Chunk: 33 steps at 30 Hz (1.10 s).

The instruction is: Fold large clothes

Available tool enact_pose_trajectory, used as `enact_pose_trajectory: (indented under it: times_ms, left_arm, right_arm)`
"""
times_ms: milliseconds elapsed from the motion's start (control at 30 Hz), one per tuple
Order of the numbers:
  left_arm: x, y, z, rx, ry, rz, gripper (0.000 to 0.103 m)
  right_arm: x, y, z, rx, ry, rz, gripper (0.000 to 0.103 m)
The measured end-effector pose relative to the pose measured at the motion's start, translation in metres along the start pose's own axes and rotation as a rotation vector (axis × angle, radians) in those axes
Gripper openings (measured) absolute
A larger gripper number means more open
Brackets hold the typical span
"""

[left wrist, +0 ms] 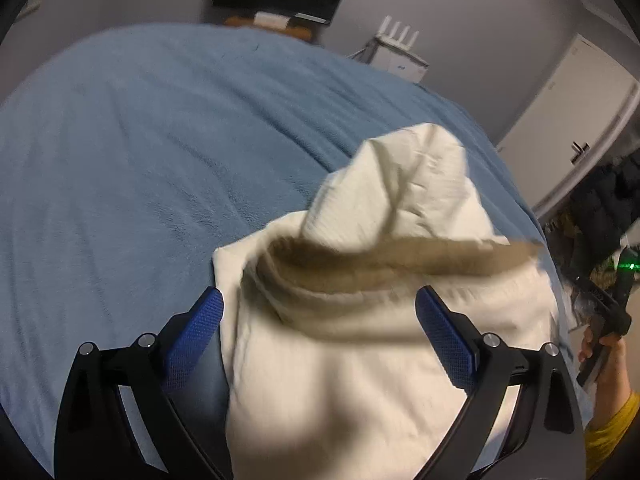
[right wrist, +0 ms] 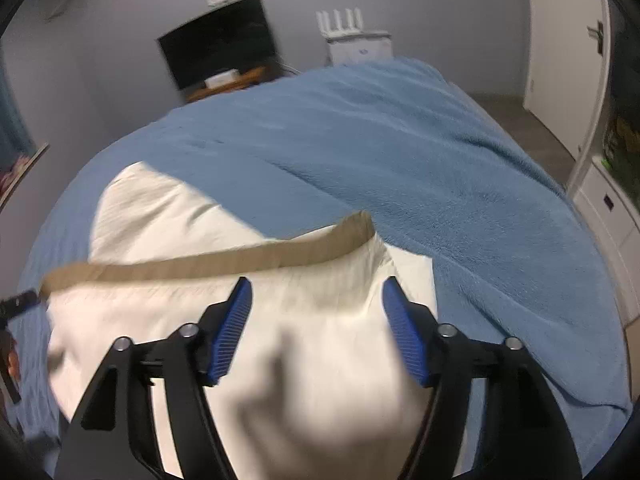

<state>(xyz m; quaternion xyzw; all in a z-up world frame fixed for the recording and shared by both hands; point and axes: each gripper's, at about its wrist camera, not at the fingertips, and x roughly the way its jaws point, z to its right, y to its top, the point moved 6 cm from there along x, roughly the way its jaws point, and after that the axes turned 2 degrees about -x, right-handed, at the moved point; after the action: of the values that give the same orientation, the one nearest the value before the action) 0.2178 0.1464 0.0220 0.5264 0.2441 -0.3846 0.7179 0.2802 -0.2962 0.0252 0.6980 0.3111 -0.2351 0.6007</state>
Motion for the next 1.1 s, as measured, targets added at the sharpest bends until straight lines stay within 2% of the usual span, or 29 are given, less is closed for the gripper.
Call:
enact_pose_trajectory:
  times_ms: [100, 200, 367, 500, 567, 667, 767, 1100]
  left_arm:
    - [-0.024, -0.033, 0.029, 0.109, 0.026, 0.022, 0.094]
    - [-0.026, -0.069, 0.060, 0.189, 0.049, 0.006, 0.094]
    - [-0.011, -0.119, 0.099, 0.242, 0.037, -0.013, 0.094]
    - [0.005, -0.144, 0.123, 0.315, 0.030, -0.030, 0.094]
    - [0.018, -0.150, 0.129, 0.355, 0.061, -0.057, 0.094]
    - [0.032, -0.150, 0.126, 0.353, 0.098, -0.072, 0.095]
    - [0.050, -0.142, 0.123, 0.356, 0.122, -0.081, 0.097]
    - [0.095, -0.075, 0.121, 0.307, 0.182, -0.065, 0.098]
  right_arm:
    - [-0.024, -0.029, -0.017, -0.076, 0.015, -0.006, 0.077]
    - [-0.040, -0.067, -0.034, -0.150, 0.015, -0.024, 0.077]
    - [-0.048, -0.119, -0.058, -0.235, 0.007, -0.034, 0.077]
    - [-0.036, -0.143, -0.068, -0.267, 0.018, -0.069, 0.077]
    - [-0.027, -0.145, -0.069, -0.265, 0.005, -0.074, 0.077]
    - [-0.014, -0.144, -0.071, -0.261, -0.008, -0.074, 0.081]
    - [0.001, -0.129, -0.079, -0.260, -0.024, -0.057, 0.084]
    - [0.062, -0.068, -0.088, -0.246, -0.048, -0.059, 0.084]
